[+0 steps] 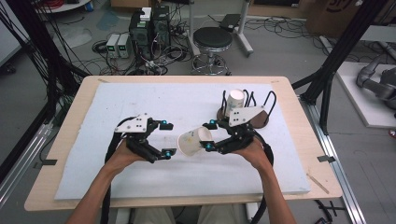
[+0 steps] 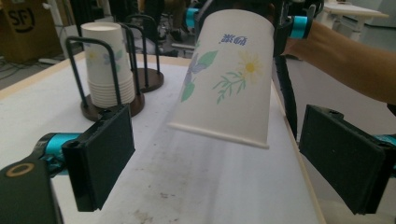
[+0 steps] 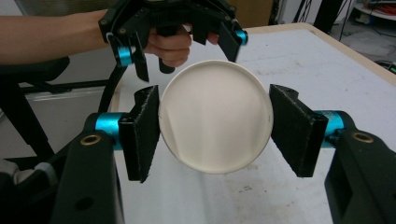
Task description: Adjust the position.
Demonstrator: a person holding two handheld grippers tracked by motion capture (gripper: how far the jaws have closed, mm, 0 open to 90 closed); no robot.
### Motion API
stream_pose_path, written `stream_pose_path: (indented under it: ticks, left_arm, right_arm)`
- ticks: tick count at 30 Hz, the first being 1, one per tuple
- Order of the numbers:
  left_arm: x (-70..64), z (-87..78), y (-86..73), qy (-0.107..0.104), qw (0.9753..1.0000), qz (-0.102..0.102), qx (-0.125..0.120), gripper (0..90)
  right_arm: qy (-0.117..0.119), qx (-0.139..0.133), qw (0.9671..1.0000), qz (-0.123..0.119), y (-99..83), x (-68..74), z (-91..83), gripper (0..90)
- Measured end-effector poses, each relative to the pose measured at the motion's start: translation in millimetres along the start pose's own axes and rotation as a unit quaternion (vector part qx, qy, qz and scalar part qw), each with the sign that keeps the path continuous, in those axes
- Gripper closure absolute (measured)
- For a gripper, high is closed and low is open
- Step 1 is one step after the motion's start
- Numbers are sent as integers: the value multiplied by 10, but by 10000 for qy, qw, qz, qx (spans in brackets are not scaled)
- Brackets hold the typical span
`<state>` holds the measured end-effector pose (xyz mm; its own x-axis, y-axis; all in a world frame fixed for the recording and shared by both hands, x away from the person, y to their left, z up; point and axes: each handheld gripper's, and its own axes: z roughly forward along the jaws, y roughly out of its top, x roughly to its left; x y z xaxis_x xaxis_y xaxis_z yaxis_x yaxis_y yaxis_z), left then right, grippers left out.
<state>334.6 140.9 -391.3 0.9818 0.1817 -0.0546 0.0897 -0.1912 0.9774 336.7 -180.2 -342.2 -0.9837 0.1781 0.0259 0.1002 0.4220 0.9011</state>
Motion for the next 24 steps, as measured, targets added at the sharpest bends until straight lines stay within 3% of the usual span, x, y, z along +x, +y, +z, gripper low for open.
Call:
stream_pose_path:
  ticks: [14,24]
  left_arm:
    - [-38,270,34,-132,9999,34,35,82]
    - [-45,465,10,-165,9996,44,243,82]
  right_arm:
    - [73,53,10000,-25,6,8,55,377]
    - [112,76,9999,-40,12,18,81,377]
